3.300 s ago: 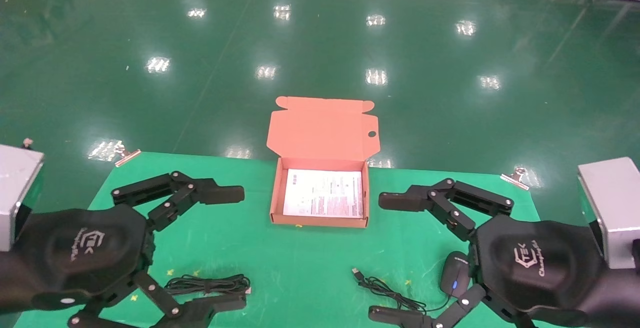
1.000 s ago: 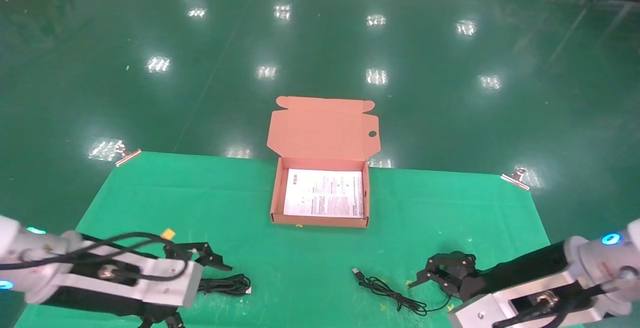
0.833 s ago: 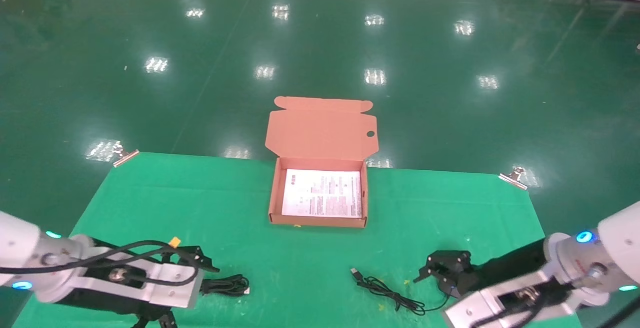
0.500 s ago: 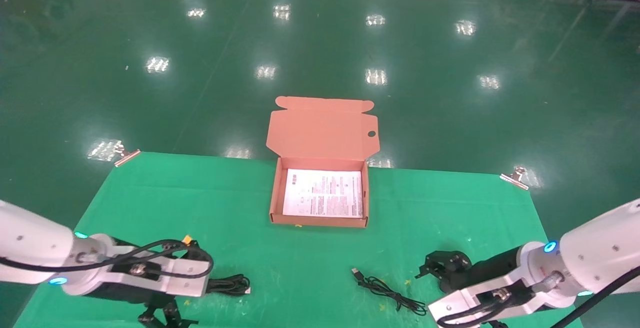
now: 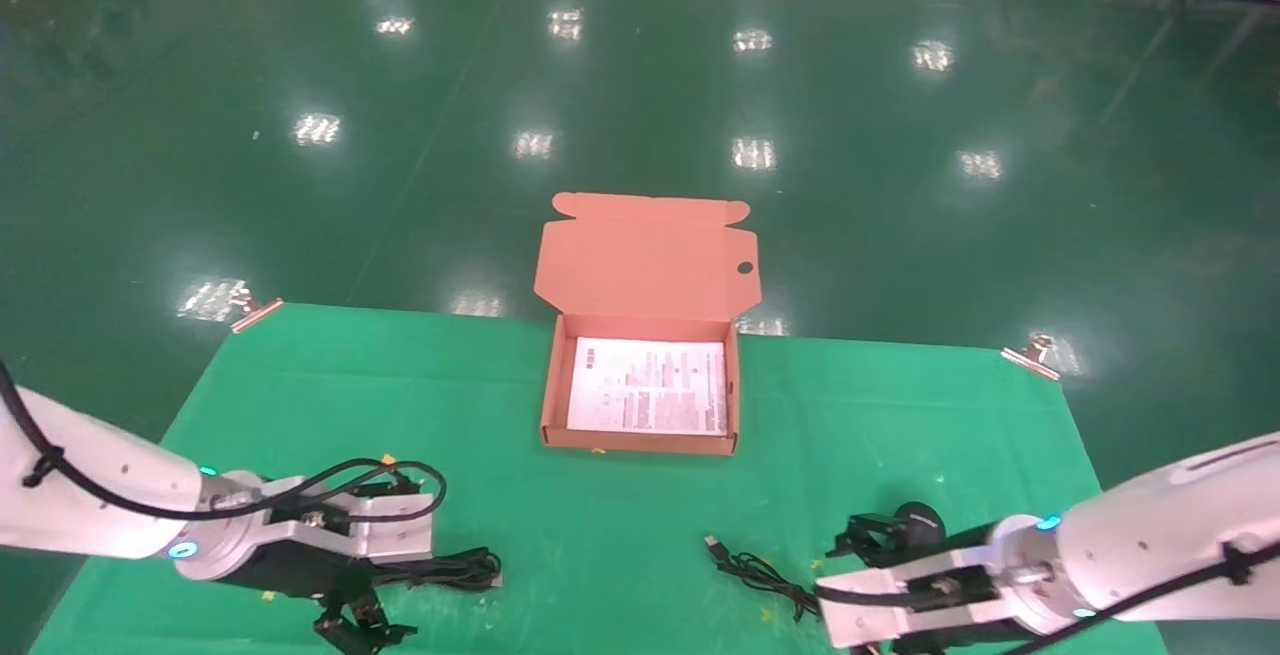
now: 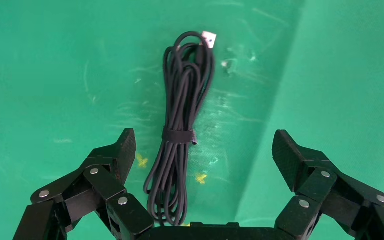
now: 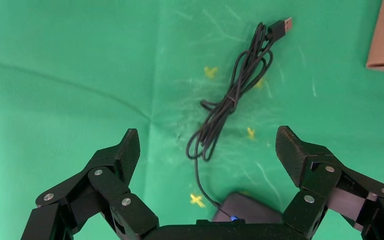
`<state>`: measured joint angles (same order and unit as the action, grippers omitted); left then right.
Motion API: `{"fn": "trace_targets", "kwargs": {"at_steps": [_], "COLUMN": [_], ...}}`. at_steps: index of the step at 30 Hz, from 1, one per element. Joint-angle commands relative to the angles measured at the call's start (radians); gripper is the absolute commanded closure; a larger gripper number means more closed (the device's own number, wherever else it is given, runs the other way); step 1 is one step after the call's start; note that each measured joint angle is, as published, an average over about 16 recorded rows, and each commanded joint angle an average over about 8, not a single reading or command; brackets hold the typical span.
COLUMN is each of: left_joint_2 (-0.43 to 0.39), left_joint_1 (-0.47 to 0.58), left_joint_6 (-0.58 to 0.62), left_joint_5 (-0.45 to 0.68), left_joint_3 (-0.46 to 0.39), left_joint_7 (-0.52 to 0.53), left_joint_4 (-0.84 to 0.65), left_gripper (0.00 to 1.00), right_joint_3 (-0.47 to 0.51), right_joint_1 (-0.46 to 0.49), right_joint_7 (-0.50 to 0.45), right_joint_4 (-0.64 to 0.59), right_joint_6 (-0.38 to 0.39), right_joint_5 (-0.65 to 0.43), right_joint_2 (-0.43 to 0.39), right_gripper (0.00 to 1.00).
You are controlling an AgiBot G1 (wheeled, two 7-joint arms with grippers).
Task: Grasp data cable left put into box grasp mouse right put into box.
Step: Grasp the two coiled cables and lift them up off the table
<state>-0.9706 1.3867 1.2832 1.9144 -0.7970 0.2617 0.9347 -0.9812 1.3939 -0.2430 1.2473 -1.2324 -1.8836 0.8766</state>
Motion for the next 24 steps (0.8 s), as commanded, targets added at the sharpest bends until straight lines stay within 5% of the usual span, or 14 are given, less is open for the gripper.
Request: {"fn": "trace_targets", "kwargs": {"at_steps": [1,24], "left_joint_2": [-0.014,-0.159], "left_joint_1": [0.0,0.094], "left_joint_6": [-0.013,-0.12], "left_joint_5": [0.003,-0.034], "left_joint_3": [-0.001,0.021], "left_joint_7": [-0.006,-0.218], "left_joint_4": [-0.043,-0.53], "left_gripper": [0.0,0.0], "right_joint_3": [-0.002,-0.004], "right_joint_1": [-0.006,0.003], "right_joint_7": [-0.02,0.062], "right_joint_4": [-0.019,-0.4], "right_joint_6": [0.01,0.119], "right_joint_5": [-0.008,-0.009], "right_joint_2": [0.016,0.184], "right_gripper": [0.0,0.0]}}
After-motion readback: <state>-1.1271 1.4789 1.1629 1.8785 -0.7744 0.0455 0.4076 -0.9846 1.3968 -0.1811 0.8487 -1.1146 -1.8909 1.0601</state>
